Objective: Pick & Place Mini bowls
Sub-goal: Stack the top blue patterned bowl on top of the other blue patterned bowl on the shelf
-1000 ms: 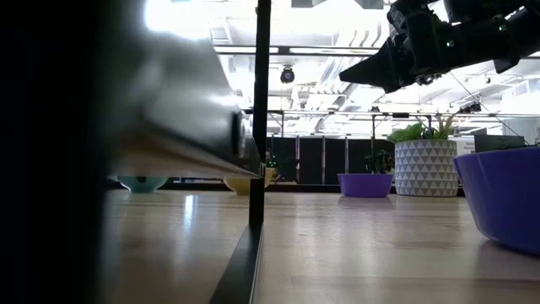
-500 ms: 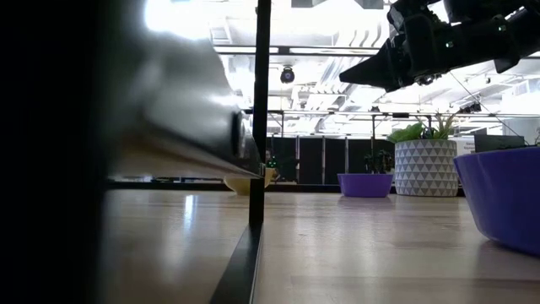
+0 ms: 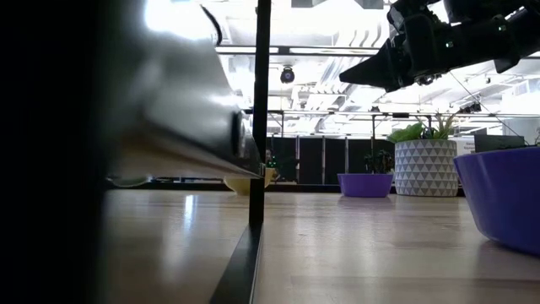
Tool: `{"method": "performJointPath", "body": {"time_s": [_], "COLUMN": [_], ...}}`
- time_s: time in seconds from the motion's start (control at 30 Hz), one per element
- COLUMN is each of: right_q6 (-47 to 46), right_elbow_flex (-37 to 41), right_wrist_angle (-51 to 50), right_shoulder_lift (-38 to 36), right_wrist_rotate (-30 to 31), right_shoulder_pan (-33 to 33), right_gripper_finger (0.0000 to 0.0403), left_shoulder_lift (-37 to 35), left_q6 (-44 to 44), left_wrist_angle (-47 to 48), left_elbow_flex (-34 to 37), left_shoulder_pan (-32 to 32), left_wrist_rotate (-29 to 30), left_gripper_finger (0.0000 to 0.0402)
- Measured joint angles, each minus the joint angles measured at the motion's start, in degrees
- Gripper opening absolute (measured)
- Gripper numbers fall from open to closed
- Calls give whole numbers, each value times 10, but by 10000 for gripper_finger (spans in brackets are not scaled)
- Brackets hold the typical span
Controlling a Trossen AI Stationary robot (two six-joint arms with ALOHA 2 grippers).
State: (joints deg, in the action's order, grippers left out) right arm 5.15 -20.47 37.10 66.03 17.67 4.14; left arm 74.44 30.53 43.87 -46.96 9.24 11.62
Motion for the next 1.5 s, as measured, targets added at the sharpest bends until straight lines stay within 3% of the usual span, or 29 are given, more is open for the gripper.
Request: {"method": "performJointPath", "body": {"time_s": [0.27, 0.6, 0.93, 1.5], "right_q6": [0, 0, -1, -1], "right_elbow_flex": [0, 0, 0, 0], "right_wrist_angle": [0, 0, -6, -5], "right_shoulder_lift": [0, 0, 0, 0], "right_wrist_rotate": [0, 4, 4, 4], "right_shoulder_pan": [0, 0, 0, 0], "right_gripper_finger": [0, 0, 0, 0], "left_shoulder_lift": [42, 98, 117, 126], "left_q6": [27, 25, 12, 13], "left_wrist_angle": [-93, -68, -50, -47], "left_elbow_flex": [0, -65, -95, -94], "left_shoulder_pan": [38, 75, 73, 74], "left_wrist_rotate": [-21, -18, -19, -70], "left_gripper_finger": [7, 11, 87, 92]}}
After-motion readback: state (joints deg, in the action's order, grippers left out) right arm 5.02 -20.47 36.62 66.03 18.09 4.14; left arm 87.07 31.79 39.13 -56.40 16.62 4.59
